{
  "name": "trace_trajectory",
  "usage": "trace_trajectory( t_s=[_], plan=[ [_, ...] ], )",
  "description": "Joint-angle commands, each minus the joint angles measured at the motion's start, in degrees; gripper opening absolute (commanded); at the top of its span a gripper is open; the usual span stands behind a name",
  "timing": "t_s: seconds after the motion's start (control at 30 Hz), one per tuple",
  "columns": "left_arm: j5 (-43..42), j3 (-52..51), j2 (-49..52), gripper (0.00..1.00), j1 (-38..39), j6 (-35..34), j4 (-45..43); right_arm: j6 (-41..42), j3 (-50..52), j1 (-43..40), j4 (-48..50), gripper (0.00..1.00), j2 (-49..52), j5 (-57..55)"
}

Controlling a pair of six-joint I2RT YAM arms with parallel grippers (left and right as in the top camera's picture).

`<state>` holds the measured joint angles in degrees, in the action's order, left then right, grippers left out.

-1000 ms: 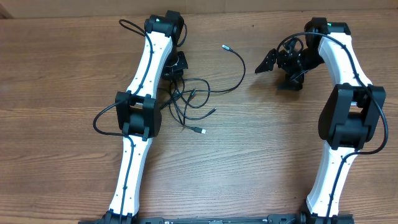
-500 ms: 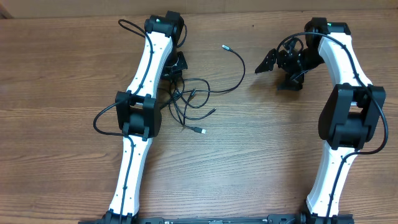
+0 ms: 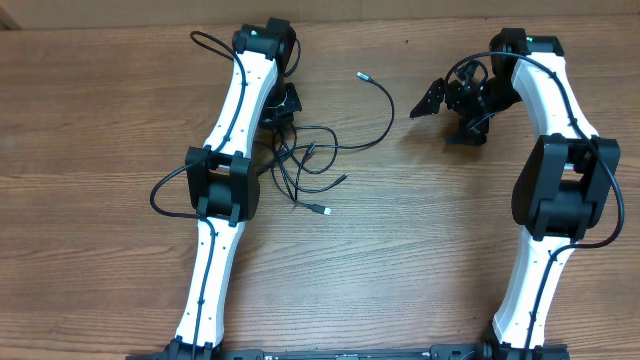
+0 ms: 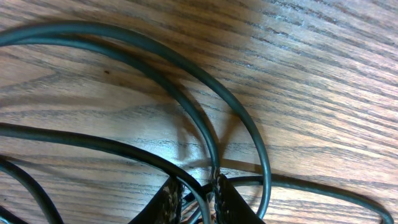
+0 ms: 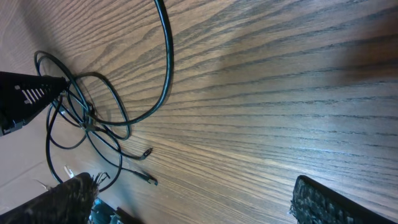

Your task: Untangle cables

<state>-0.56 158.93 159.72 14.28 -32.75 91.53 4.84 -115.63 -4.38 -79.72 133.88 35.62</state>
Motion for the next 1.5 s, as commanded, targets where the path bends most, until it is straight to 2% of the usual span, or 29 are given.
trace_trajectory(
  t_s=[0.0, 1.3, 1.37, 1.47],
  plan=[
    [1.2, -0.3, 1.2, 0.19, 0.7, -0.7, -0.1, -0.5, 0.2, 0.3, 0.1, 1.00, -1.0, 0.4],
    [3.2, -2.1, 1.3, 0.22, 1.2, -2.1, -0.7, -0.5, 0.2, 0.3, 0.5, 1.00, -1.0, 0.4],
    [3.2, -2.5, 1.3, 0.20, 1.2, -2.1, -0.9, -0.5, 0.2, 0.3, 0.5, 1.00, -1.0, 0.5],
    [3.1, -3.1, 1.3, 0.05, 1.2, -2.0, -1.4, -0.5, 0.2, 0.3, 0.5, 1.00, -1.0, 0.5]
  ],
)
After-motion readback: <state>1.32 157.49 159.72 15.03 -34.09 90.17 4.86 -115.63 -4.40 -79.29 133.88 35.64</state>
